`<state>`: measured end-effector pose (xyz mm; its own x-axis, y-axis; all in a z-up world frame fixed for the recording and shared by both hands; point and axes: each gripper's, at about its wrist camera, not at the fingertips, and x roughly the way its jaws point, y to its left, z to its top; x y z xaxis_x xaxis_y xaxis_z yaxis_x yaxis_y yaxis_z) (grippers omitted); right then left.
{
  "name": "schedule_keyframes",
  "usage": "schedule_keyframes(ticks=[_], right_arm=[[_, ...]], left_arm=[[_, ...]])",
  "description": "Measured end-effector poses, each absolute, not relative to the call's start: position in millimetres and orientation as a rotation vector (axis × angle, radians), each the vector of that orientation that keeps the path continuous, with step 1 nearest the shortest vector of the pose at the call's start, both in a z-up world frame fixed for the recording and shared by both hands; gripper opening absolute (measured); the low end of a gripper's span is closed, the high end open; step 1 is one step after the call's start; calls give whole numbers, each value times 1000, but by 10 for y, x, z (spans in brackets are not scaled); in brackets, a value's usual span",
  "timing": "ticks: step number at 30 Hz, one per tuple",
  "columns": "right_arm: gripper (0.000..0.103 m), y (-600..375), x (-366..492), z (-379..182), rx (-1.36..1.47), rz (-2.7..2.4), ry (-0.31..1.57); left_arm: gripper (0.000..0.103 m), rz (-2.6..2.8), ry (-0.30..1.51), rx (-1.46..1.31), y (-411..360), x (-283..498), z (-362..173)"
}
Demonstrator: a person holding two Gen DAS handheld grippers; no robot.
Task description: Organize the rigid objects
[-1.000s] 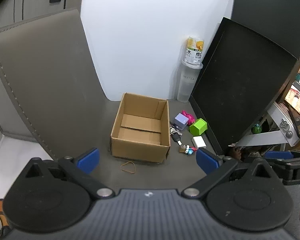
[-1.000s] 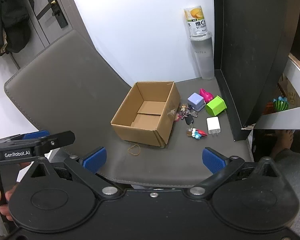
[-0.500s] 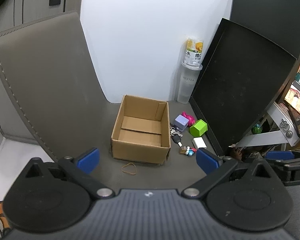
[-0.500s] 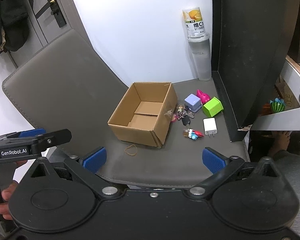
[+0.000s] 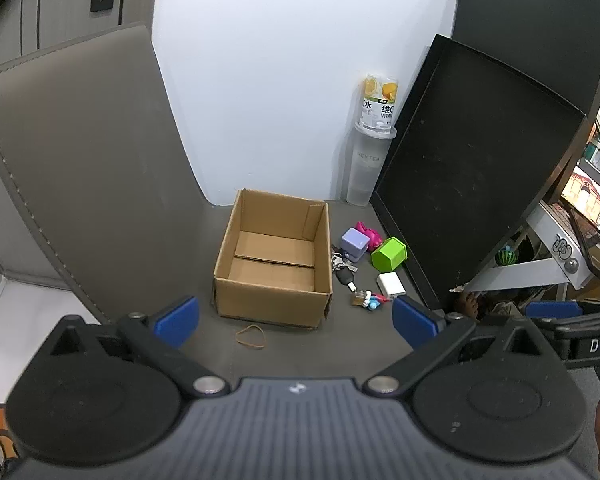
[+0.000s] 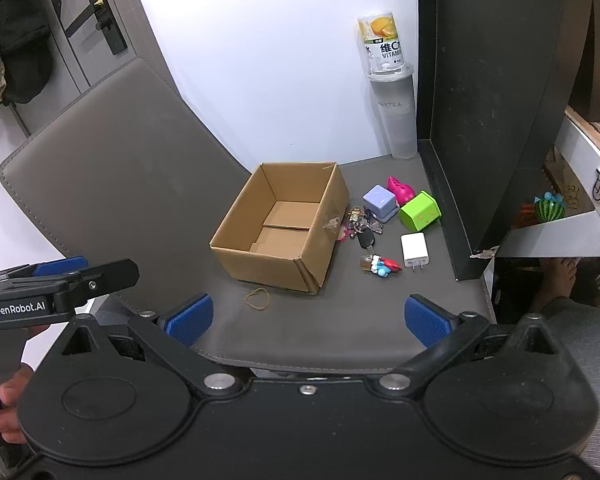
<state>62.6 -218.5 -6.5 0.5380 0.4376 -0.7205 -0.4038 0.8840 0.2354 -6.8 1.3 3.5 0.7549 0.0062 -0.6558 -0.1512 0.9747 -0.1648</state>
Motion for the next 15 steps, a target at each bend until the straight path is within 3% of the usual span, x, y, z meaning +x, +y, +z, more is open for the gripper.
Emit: schedule_keyframes(ticks=[15], right_arm=[[103,-2163,602,-71,37,492,868]], left_arm=[[102,87,712,-213,24,-63,29]])
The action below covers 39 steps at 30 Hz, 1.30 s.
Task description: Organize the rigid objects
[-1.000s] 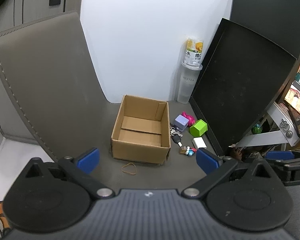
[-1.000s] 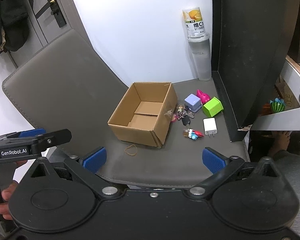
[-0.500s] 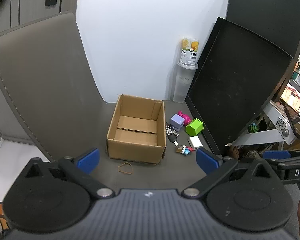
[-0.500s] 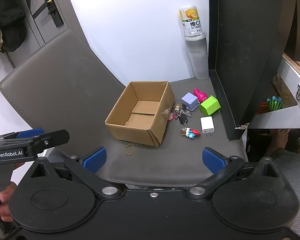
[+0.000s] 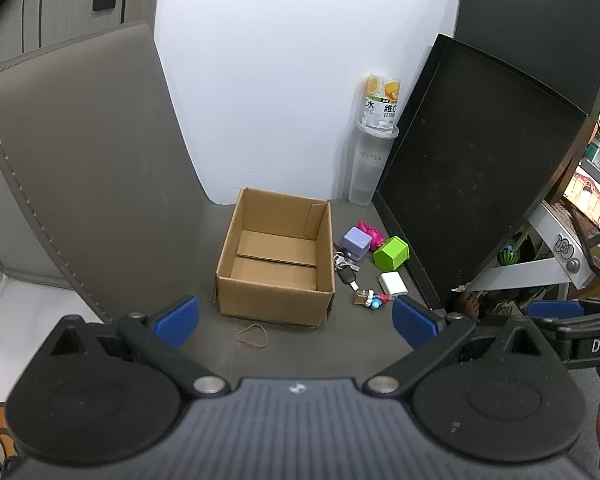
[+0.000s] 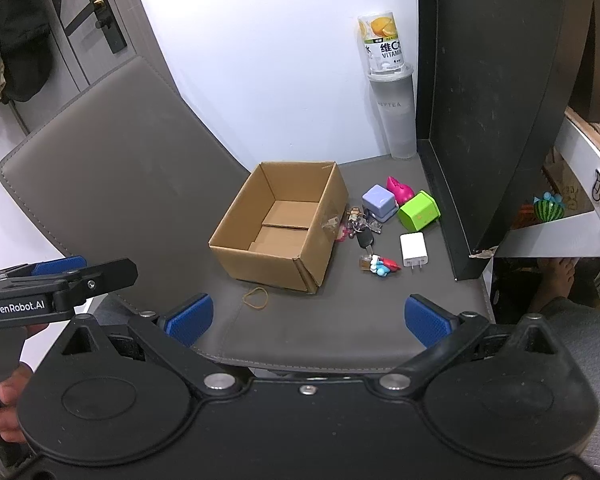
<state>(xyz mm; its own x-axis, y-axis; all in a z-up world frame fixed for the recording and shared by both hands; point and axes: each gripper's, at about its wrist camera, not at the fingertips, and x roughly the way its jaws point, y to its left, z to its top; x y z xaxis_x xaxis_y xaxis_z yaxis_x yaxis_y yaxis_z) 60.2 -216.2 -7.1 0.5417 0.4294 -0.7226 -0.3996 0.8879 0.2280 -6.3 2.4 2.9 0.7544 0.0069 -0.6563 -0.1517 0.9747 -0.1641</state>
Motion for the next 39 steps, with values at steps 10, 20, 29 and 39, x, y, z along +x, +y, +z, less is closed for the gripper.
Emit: schedule_keyframes(ticks=[10,20,29,39], right_arm=[[103,-2152,593,-61,27,487,865],[103,-2126,591,-58,10,485,866],[103,-2117,593,-61,6,479,867],[103,-2123,583,-77,14,473,859]], left_arm=[[102,90,710,-213,44,-71,15],[102,89,709,-215,45,-67,18],[102,87,711,-214,41,-57,34],[102,89,702,-208,42,-73,49]])
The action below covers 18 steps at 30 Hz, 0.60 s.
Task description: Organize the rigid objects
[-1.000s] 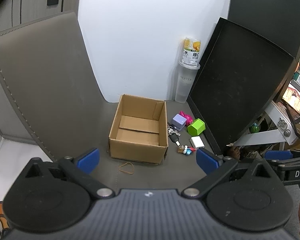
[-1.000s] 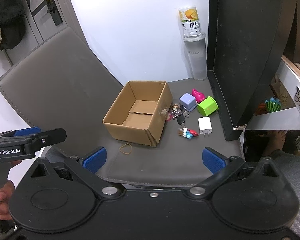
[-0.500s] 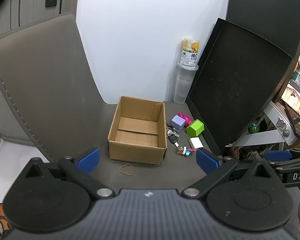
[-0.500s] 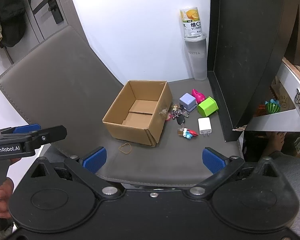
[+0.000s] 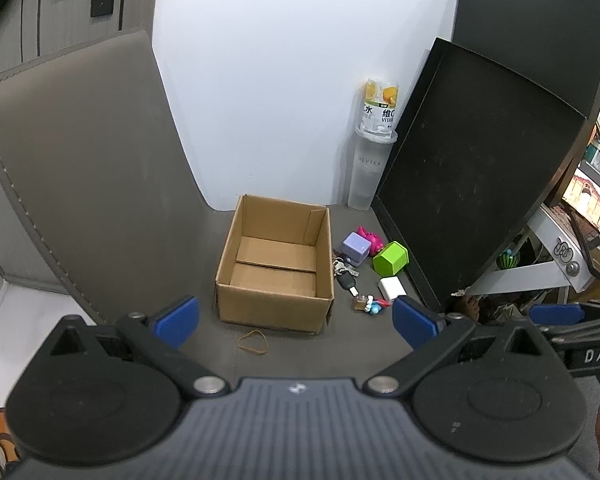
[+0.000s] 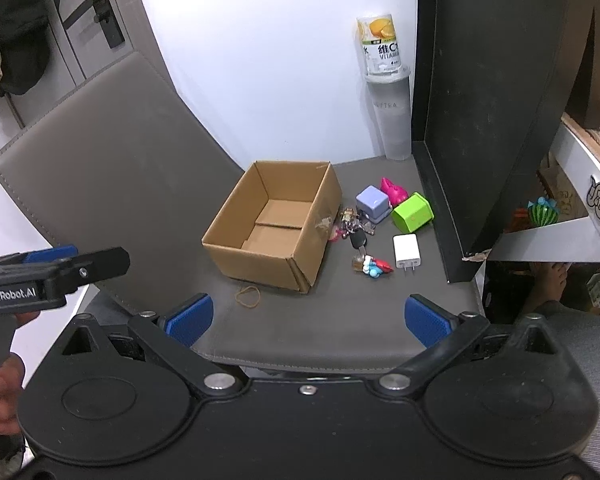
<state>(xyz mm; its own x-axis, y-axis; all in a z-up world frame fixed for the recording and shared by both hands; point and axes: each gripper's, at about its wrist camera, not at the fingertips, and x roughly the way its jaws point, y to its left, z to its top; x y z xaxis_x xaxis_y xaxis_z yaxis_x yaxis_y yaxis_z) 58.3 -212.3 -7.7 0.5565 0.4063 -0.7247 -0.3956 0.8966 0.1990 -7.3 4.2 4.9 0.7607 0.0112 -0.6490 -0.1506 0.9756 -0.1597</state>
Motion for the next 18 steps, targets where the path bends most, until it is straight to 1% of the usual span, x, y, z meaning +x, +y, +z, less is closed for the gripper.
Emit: schedule_keyframes(ticks=[13,18], right_arm=[[103,-2121,577,-76,10,472,856],[103,-2139,590,-109,8,470,849]], left_arm=[[102,96,698,-189,-2,-14,17],[102,117,710,-187,49,166,-51]])
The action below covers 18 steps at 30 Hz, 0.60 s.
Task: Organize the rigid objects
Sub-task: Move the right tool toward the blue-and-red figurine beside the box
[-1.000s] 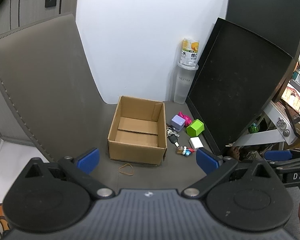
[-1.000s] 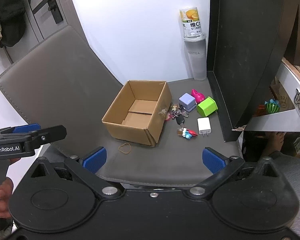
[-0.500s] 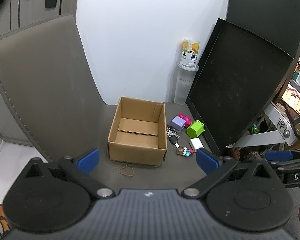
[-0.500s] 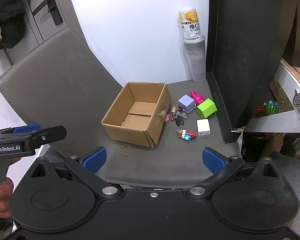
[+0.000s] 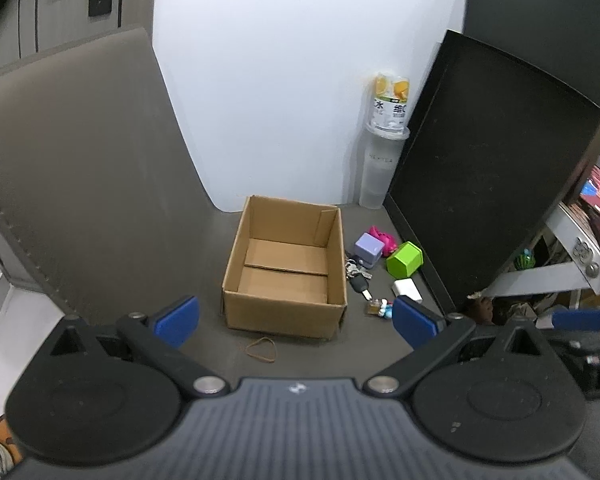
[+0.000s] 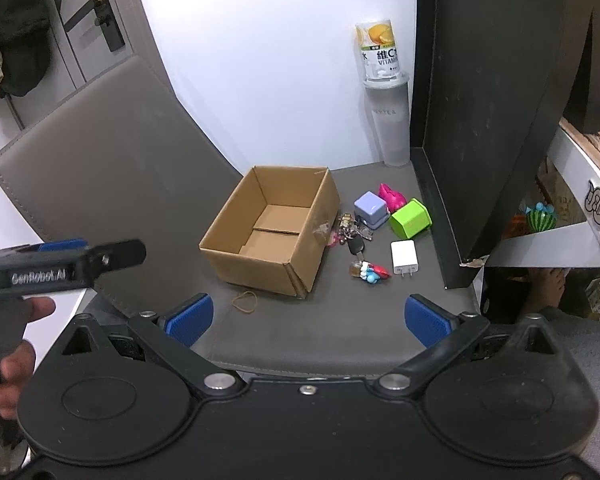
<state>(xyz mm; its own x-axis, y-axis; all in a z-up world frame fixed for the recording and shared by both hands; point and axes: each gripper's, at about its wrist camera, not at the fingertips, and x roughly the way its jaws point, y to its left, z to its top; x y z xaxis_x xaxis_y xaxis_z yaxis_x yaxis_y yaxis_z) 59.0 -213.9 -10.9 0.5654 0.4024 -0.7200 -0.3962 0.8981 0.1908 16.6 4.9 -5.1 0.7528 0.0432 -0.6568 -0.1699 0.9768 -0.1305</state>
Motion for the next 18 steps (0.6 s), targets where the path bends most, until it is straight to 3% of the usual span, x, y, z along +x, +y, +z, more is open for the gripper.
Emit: schedule_keyframes(ticks=[18], right_arm=[[97,-2132,1104,-423,19,460,899]], left_arm=[[99,166,745,-195,249,774,-295]])
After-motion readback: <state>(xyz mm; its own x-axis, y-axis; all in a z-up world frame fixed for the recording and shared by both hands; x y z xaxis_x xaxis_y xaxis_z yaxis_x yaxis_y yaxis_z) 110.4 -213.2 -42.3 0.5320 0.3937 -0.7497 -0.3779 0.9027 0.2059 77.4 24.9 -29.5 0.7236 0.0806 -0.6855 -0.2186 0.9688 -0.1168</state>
